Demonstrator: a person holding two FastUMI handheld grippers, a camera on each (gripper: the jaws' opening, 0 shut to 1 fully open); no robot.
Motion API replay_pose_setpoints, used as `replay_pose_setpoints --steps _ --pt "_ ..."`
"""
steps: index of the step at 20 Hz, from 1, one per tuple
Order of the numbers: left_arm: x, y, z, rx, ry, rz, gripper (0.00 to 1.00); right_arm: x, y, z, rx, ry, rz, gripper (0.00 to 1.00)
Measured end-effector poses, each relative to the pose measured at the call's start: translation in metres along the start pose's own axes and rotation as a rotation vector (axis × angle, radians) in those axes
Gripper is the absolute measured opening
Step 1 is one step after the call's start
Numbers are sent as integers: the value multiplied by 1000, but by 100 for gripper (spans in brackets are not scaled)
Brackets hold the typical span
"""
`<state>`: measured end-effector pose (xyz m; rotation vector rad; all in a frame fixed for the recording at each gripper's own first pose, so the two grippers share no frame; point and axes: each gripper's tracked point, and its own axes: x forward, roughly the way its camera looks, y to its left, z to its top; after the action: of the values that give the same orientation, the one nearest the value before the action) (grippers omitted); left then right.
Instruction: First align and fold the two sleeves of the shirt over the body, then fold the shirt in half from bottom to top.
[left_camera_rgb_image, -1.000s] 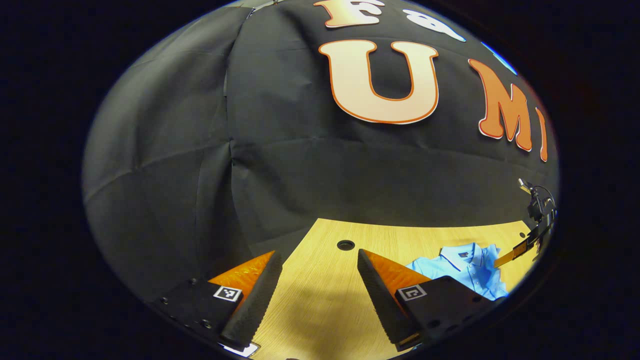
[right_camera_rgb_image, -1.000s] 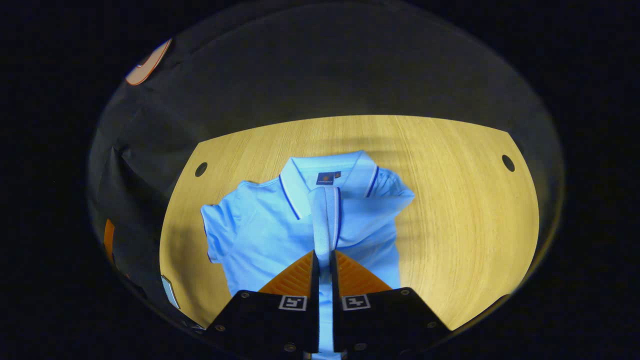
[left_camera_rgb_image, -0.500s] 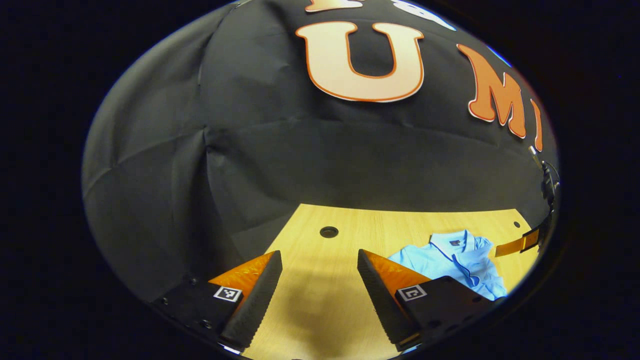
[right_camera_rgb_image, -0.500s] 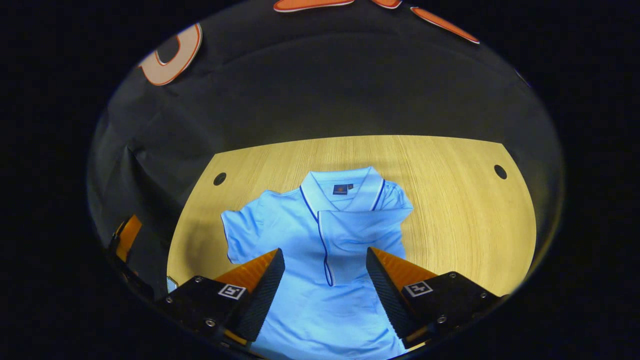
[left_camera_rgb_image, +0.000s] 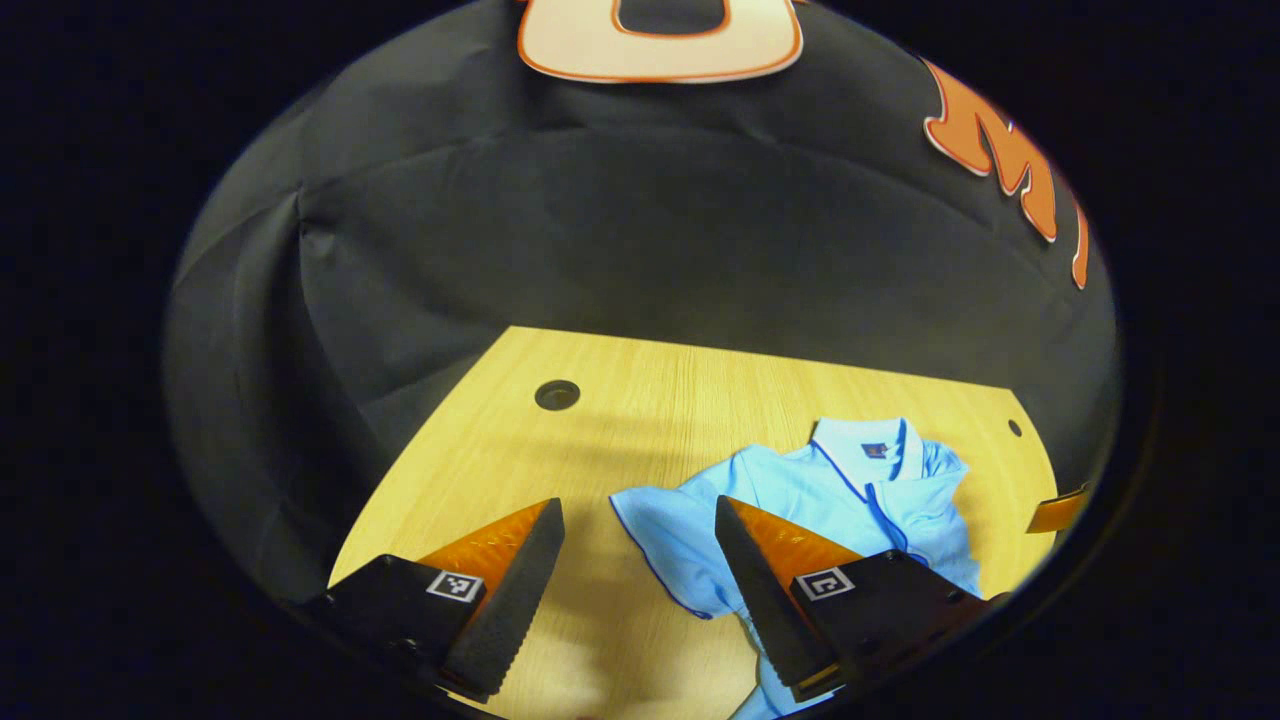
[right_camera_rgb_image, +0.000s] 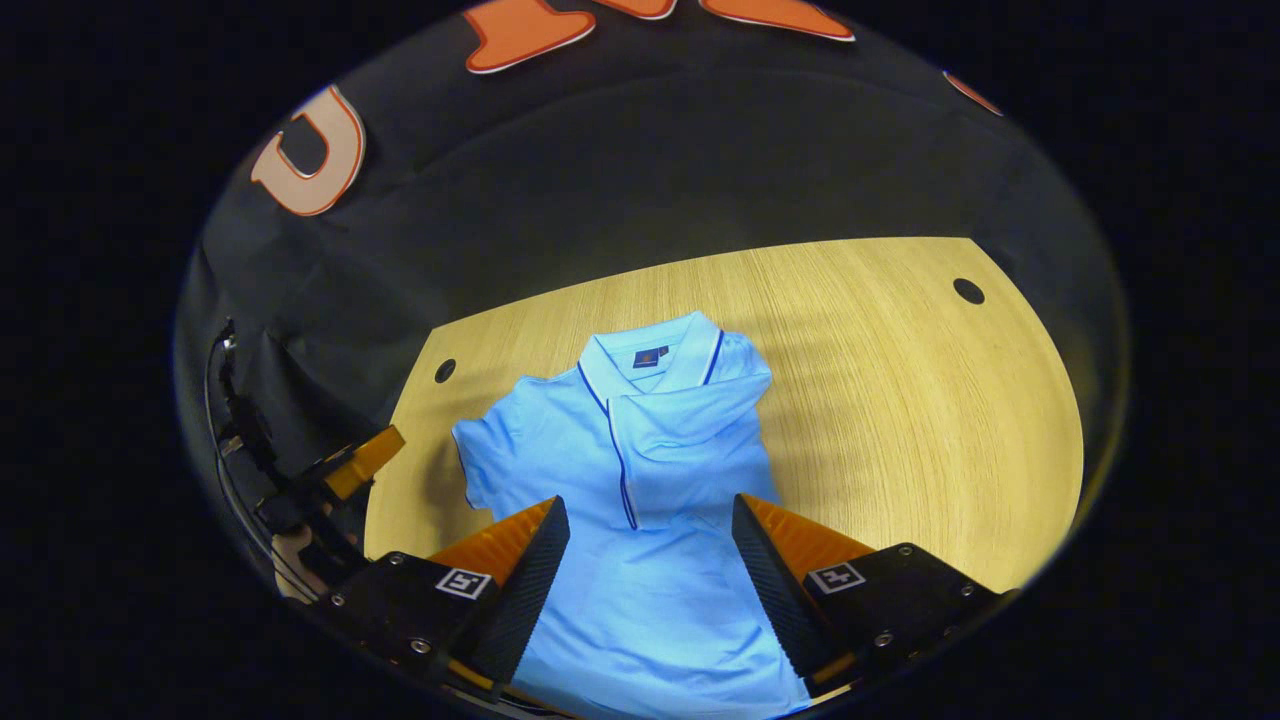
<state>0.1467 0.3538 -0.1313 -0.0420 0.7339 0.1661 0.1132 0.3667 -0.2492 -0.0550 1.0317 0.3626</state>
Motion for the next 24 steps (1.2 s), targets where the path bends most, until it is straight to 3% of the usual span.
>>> replay_pose_setpoints --steps 11,15,19,21,23,24 --pt "55 -3 -78 -71 196 90 99 -2 -55 -16 69 56 -1 99" --pt "57 -1 -85 -76 196 114 99 1 -60 -20 78 76 13 99" --pt "56 -8 -84 -57 197 87 99 4 -63 -22 86 84 20 99" --pt "57 -12 -84 -52 196 81 85 4 -65 -23 94 84 20 99" --pt "62 -18 -84 -49 192 66 79 5 -67 -25 98 82 15 99" --pt "59 -24 -82 -50 193 58 51 5 -67 -26 101 83 15 99"
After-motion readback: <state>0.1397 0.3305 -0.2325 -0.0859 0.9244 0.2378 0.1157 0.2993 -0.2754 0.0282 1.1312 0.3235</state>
